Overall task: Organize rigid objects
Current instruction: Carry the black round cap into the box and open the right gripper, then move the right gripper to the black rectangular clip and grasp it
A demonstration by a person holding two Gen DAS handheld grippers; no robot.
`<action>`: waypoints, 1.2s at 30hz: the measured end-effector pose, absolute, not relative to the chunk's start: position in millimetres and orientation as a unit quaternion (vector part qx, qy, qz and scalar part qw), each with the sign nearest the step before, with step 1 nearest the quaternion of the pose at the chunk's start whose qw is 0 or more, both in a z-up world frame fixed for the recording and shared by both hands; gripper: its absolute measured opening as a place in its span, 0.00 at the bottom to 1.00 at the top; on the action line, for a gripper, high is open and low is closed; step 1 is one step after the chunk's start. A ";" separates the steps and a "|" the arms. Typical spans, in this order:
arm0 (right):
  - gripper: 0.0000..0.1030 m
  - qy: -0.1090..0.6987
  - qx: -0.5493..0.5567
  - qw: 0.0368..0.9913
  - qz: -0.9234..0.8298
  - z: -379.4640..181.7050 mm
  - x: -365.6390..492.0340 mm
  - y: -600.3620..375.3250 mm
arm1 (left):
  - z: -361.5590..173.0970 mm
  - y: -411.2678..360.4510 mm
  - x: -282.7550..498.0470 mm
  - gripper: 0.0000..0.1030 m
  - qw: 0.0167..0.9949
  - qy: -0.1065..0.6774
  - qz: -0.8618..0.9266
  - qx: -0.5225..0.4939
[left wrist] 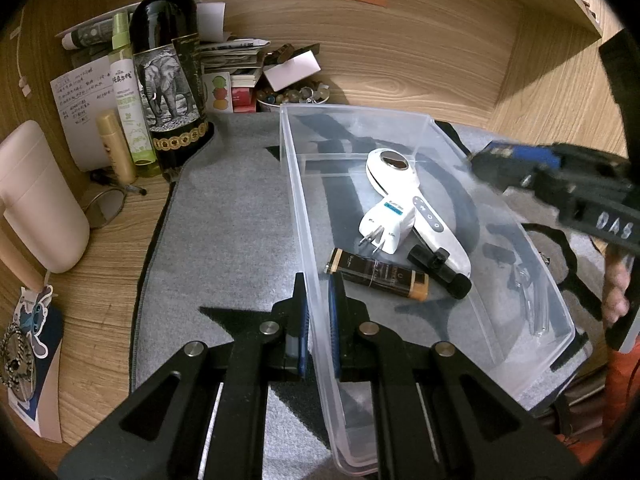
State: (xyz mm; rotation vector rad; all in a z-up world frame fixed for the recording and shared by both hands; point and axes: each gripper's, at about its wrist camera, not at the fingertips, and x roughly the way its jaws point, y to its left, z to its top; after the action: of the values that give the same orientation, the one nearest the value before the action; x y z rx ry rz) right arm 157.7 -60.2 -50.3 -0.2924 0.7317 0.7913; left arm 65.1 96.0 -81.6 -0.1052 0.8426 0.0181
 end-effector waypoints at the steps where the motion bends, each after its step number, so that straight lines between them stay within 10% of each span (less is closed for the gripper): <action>1: 0.29 0.352 -0.141 0.845 0.378 -53.2 157.3 -58.2 | -81.6 96.3 65.2 0.08 0.911 0.409 0.009 -0.051; 19: 0.30 0.392 -0.211 0.803 0.397 -81.2 152.3 -20.9 | -81.6 96.3 65.1 0.08 0.911 0.409 0.009 -0.051; 36: 0.59 0.342 -0.167 0.849 0.366 -38.8 150.5 -61.9 | -81.8 96.2 64.8 0.08 0.911 0.409 0.009 -0.051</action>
State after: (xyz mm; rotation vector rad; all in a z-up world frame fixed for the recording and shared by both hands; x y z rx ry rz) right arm 150.5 -61.9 -38.8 -0.3520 0.7212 0.7712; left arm 64.8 96.2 -81.8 -0.1049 0.8425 0.0176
